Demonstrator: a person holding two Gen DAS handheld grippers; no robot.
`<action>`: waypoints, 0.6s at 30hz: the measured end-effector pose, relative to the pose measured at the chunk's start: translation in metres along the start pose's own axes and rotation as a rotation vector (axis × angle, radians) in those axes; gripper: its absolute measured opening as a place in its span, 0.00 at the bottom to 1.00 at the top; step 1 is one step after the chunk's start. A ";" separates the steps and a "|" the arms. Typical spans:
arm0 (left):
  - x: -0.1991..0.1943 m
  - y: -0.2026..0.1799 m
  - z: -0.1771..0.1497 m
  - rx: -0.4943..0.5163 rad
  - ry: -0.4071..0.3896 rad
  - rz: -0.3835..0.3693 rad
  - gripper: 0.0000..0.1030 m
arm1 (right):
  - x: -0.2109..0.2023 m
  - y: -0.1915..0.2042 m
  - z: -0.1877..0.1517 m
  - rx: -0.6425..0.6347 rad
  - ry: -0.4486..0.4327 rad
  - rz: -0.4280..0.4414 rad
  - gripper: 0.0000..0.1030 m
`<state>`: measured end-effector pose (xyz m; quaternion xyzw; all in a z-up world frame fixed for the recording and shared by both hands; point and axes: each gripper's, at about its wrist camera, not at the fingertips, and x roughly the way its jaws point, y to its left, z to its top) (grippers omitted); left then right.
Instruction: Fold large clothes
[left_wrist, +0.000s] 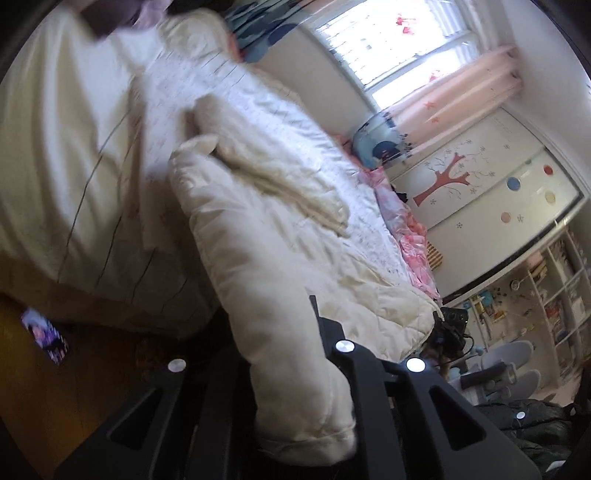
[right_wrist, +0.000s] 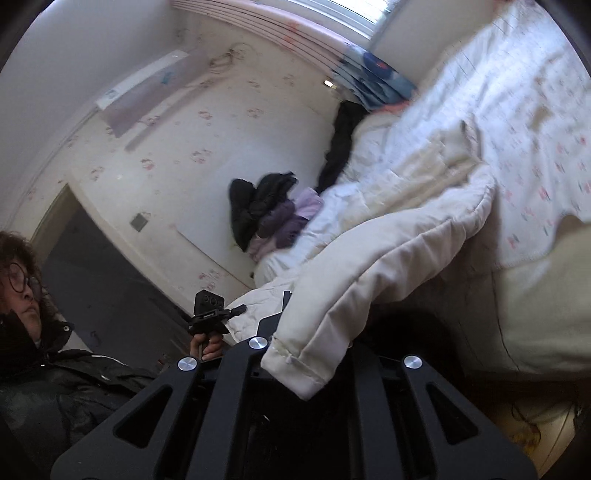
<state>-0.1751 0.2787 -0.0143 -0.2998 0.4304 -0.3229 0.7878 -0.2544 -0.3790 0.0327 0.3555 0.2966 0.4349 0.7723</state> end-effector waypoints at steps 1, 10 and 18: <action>0.002 0.013 -0.004 -0.033 0.009 0.009 0.11 | 0.001 -0.007 -0.002 0.018 0.008 -0.009 0.07; -0.011 0.013 0.014 -0.078 -0.125 -0.107 0.11 | 0.014 -0.006 0.033 0.006 -0.027 0.034 0.07; -0.005 -0.006 0.092 -0.072 -0.288 -0.201 0.11 | 0.041 0.006 0.108 -0.069 -0.075 0.043 0.07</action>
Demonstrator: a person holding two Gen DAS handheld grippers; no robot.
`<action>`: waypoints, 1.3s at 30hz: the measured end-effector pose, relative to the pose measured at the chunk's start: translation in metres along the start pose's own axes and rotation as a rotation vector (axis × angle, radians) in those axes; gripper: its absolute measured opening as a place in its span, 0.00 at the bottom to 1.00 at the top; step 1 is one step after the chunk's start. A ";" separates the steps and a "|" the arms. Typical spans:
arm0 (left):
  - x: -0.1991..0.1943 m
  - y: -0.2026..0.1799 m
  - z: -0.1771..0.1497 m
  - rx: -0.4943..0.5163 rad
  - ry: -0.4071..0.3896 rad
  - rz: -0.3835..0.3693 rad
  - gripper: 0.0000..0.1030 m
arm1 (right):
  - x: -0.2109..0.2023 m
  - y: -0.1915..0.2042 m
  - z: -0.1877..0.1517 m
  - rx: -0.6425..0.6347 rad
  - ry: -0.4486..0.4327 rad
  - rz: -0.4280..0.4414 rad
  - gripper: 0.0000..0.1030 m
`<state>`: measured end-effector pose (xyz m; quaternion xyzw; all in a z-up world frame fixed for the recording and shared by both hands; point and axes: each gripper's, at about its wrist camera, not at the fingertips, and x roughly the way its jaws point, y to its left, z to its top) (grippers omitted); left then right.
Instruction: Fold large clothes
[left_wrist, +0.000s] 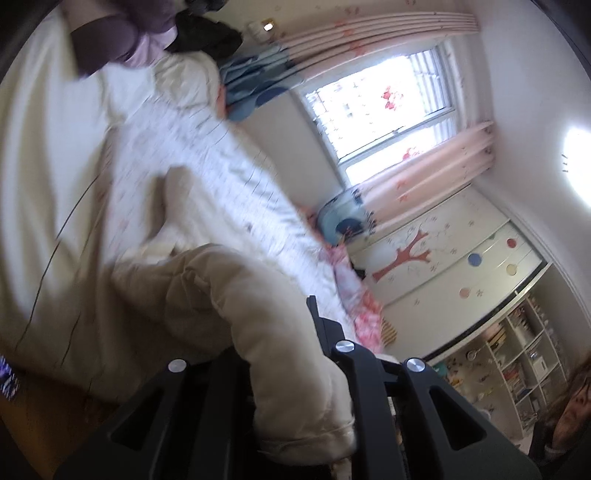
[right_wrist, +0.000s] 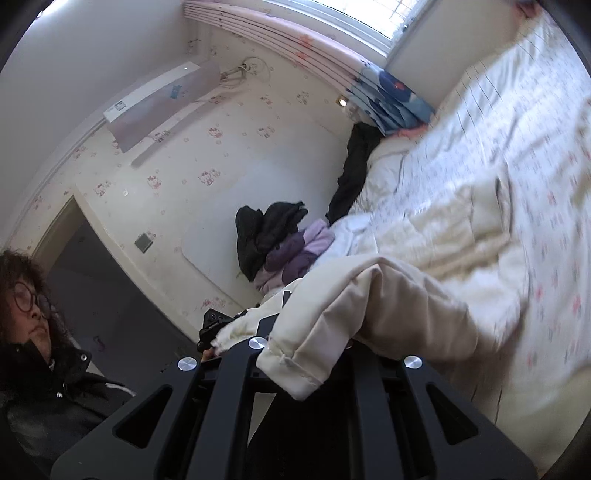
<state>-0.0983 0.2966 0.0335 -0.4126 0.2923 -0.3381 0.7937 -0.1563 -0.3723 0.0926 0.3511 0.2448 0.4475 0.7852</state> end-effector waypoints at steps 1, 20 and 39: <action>0.007 -0.003 0.009 0.010 -0.006 -0.004 0.11 | 0.003 -0.001 0.008 -0.004 -0.003 -0.004 0.07; 0.126 0.025 0.150 -0.004 -0.100 0.114 0.11 | 0.098 -0.094 0.173 0.015 -0.085 -0.162 0.07; 0.256 0.124 0.184 0.004 -0.093 0.487 0.11 | 0.201 -0.279 0.209 0.162 0.028 -0.462 0.07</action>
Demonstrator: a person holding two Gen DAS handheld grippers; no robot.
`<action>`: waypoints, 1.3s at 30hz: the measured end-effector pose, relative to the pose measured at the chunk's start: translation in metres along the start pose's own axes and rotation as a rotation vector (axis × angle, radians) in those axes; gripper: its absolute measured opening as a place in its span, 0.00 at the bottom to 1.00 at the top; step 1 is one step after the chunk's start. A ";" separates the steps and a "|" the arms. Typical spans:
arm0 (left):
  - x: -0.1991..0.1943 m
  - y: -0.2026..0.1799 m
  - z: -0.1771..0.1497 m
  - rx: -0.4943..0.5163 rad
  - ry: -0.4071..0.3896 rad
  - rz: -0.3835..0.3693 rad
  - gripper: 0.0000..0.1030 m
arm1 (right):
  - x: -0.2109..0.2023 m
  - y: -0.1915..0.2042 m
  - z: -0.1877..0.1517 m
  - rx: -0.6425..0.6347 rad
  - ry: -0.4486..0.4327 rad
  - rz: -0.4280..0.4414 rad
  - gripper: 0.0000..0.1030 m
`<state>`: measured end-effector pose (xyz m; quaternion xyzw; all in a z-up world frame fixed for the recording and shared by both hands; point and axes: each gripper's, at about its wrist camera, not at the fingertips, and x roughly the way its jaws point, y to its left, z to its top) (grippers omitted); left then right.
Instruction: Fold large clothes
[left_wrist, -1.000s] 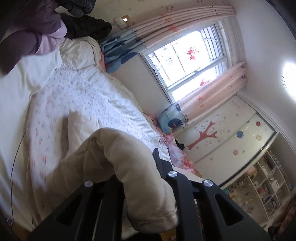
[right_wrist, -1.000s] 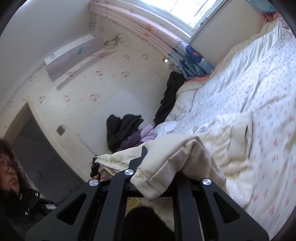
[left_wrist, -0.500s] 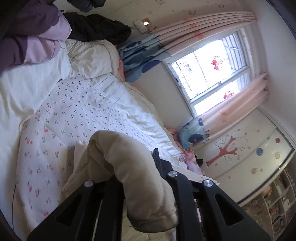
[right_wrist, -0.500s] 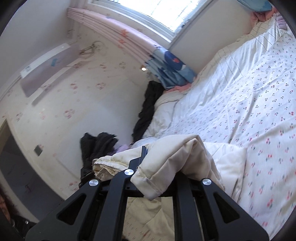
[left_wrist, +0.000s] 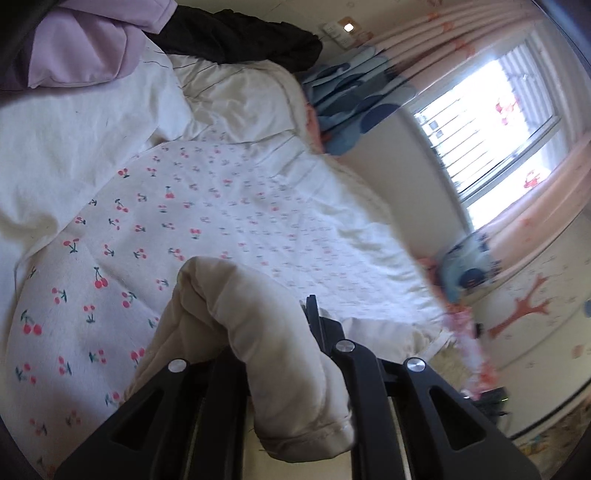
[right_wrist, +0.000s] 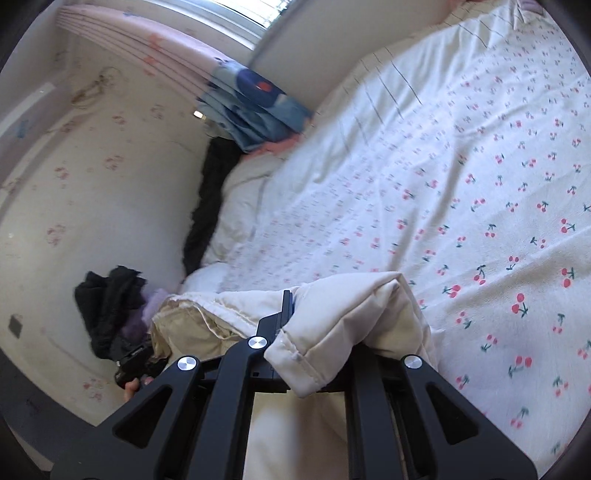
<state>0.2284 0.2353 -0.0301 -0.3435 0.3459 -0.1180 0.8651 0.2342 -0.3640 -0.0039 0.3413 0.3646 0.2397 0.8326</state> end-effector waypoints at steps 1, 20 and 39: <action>0.006 0.001 -0.002 0.013 0.003 0.023 0.11 | 0.006 -0.005 0.000 0.001 0.011 -0.013 0.07; -0.016 -0.002 0.025 -0.195 0.093 -0.136 0.45 | 0.001 0.064 -0.027 -0.292 0.048 -0.263 0.20; -0.041 -0.126 -0.052 0.309 0.109 -0.035 0.85 | -0.033 0.168 -0.107 -0.666 -0.024 -0.267 0.80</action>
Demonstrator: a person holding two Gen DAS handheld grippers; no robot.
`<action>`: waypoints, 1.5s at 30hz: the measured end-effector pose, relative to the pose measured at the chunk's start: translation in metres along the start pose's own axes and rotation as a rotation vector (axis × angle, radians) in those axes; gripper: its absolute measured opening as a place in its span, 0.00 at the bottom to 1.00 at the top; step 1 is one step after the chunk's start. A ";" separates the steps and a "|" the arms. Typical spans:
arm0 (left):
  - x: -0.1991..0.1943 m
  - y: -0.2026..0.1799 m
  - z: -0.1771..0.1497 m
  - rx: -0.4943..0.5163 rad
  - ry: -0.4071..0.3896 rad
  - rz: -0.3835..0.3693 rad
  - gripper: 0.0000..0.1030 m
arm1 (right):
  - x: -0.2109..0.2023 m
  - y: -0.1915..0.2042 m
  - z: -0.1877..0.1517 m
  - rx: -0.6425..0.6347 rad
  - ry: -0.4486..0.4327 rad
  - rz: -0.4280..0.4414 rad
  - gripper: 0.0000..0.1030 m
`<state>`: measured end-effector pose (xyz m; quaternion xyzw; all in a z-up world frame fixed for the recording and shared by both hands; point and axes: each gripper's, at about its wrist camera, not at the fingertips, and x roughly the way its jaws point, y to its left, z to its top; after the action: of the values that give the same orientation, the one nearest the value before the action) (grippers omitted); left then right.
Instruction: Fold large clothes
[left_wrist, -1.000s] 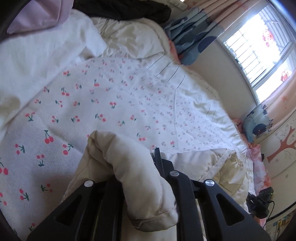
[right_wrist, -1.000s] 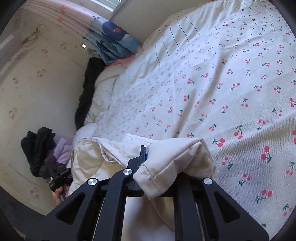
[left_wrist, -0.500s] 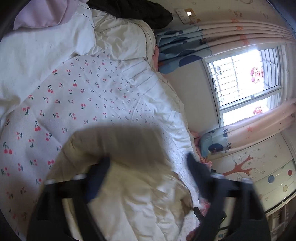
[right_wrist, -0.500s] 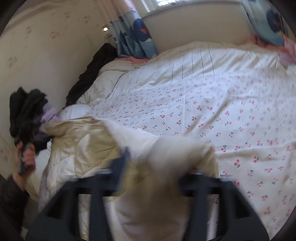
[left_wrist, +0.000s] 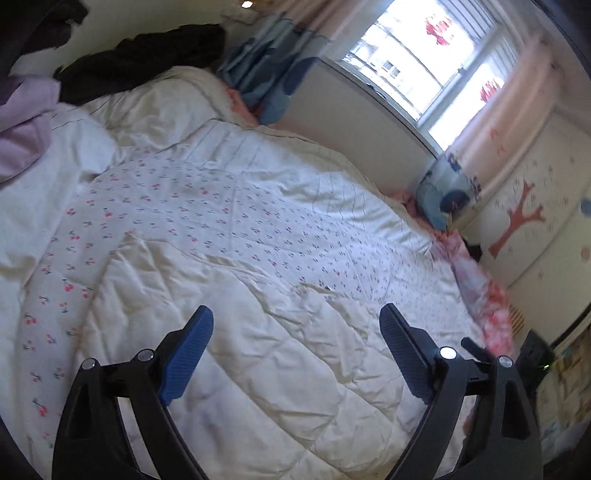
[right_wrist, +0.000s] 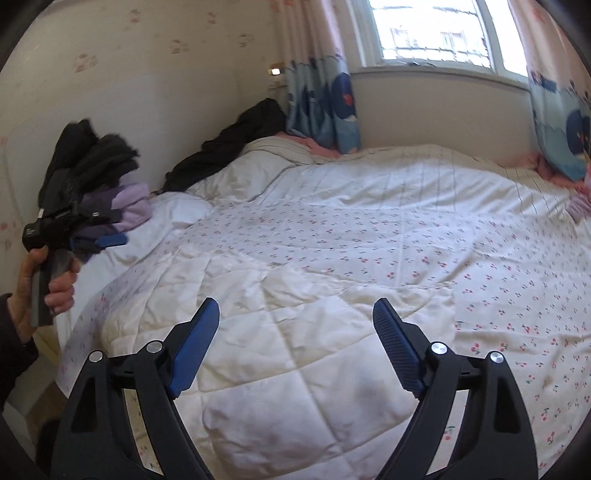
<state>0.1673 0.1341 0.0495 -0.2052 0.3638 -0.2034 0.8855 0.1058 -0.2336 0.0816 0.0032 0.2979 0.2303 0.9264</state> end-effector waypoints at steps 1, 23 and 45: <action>0.008 -0.007 -0.009 0.017 -0.005 0.001 0.85 | 0.005 0.005 -0.008 -0.026 0.011 0.000 0.80; 0.074 -0.017 -0.066 0.091 0.005 0.205 0.88 | 0.047 0.045 -0.039 -0.232 0.004 -0.058 0.89; 0.097 -0.039 -0.078 0.240 -0.005 0.377 0.88 | 0.126 -0.014 -0.040 -0.019 0.196 -0.037 0.93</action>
<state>0.1650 0.0351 -0.0355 -0.0272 0.3669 -0.0755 0.9268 0.1807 -0.1974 -0.0226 -0.0334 0.3852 0.2153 0.8968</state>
